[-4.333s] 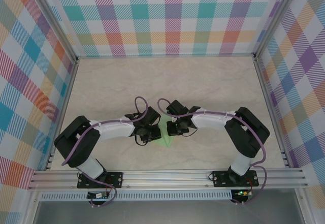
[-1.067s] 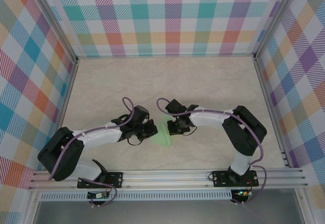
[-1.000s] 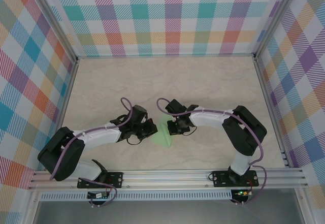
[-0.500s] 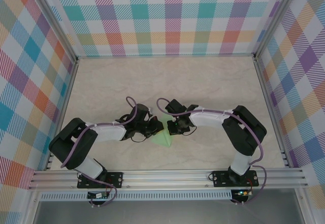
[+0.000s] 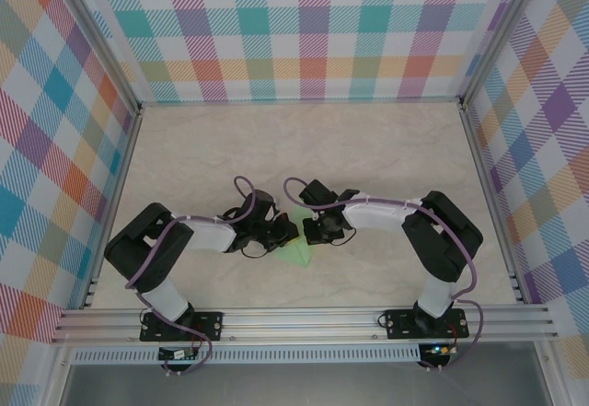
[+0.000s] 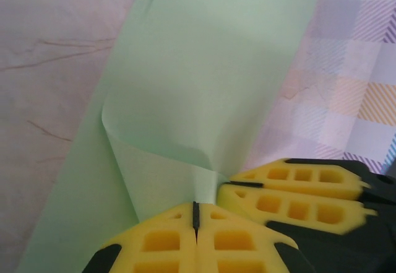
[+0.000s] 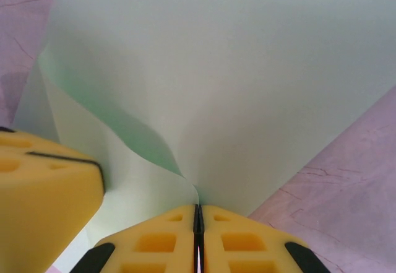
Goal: Fold a paper plane with a square sheet of paper (pick it up from the middle)
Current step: Fold the triangle a second time at the center of the table.
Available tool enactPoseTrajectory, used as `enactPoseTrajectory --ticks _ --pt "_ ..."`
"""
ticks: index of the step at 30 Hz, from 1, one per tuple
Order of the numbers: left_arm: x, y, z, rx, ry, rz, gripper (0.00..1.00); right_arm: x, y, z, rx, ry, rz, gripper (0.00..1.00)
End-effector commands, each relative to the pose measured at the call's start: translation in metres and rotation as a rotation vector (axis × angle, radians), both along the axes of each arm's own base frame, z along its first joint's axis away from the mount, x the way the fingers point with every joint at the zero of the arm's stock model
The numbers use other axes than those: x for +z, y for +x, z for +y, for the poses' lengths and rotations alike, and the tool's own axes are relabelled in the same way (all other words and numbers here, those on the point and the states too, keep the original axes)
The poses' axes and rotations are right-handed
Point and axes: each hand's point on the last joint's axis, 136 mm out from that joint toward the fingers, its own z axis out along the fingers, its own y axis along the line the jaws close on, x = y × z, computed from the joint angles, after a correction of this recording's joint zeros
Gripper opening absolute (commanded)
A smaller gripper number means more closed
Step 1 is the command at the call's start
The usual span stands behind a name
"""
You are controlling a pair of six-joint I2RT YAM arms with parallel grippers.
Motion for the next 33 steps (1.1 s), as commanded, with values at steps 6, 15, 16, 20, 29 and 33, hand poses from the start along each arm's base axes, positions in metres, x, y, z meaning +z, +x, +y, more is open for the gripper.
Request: enactPoseTrajectory --ticks 6,15,16,20,29,33 --pt "-0.026 -0.005 0.011 0.025 0.053 0.035 0.0 -0.007 -0.001 0.001 -0.018 -0.021 0.024 0.14" --pt "-0.027 -0.009 0.016 0.022 0.067 0.031 0.0 0.04 0.005 -0.014 -0.109 0.005 -0.065 0.43" --pt "-0.027 -0.009 0.015 0.02 0.066 0.031 0.0 0.044 0.003 -0.016 -0.124 0.012 -0.068 0.45" --pt "-0.026 -0.008 0.013 0.014 0.061 0.029 0.0 0.056 -0.009 -0.008 -0.149 0.131 -0.034 0.46" --pt "-0.025 -0.008 0.013 0.01 0.06 0.028 0.0 0.052 -0.042 0.05 -0.142 0.432 0.184 0.11" --pt "-0.024 -0.008 0.012 0.009 0.06 0.026 0.0 0.04 -0.048 0.058 -0.139 0.422 0.217 0.1"
